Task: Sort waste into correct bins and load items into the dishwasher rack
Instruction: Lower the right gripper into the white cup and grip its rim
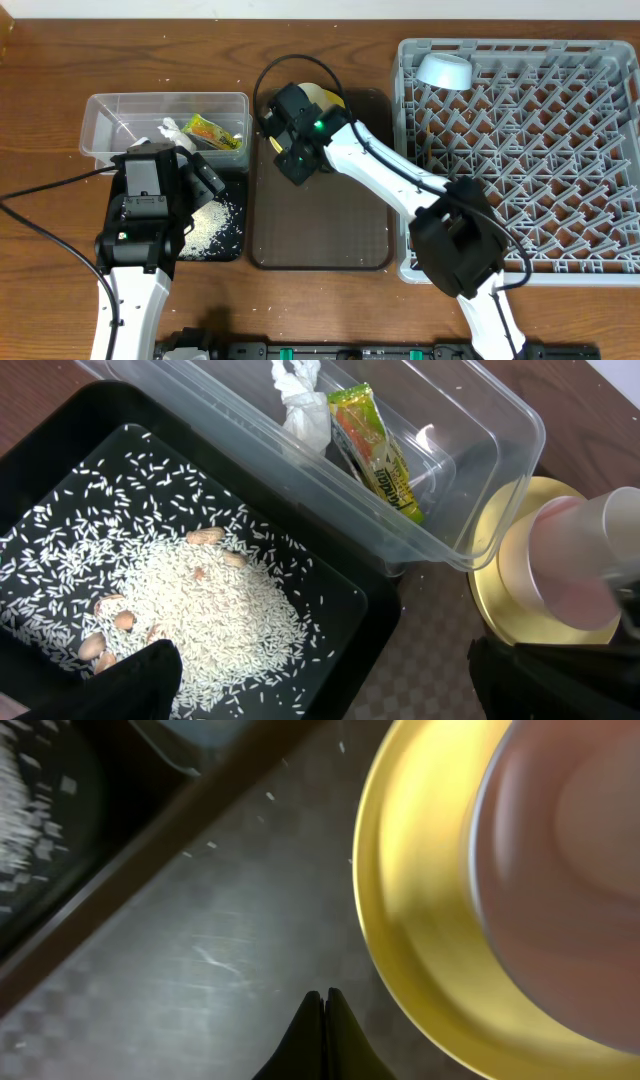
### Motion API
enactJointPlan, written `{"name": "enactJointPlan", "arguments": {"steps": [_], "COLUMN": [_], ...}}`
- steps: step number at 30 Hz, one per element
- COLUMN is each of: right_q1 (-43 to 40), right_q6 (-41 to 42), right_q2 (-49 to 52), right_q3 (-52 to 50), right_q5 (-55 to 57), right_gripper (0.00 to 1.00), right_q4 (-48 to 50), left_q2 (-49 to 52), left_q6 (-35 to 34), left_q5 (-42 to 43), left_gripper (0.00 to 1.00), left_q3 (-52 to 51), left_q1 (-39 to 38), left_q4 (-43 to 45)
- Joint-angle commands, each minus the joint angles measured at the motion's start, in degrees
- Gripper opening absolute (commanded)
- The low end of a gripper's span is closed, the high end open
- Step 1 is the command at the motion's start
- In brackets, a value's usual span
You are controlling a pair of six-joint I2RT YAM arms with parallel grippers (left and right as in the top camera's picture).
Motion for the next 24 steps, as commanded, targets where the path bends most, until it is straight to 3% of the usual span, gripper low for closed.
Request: {"name": "enactJointPlan", "arguments": {"steps": [1, 24], "right_q1": [0.0, -1.01], "right_q6": [1.62, 1.92], "right_q2": [2.27, 3.37], "right_q3": [0.22, 0.22], "right_q5": [3.19, 6.6], "right_gripper": [0.01, 0.01], "right_q4": [0.37, 5.16], "left_q2": [0.07, 0.07], "left_q6": [0.28, 0.26], "left_q5": [-0.66, -0.66], "left_gripper": [0.95, 0.95], "left_q3": [0.83, 0.83], "left_q1": [0.24, 0.24], "left_q4": [-0.09, -0.09]}}
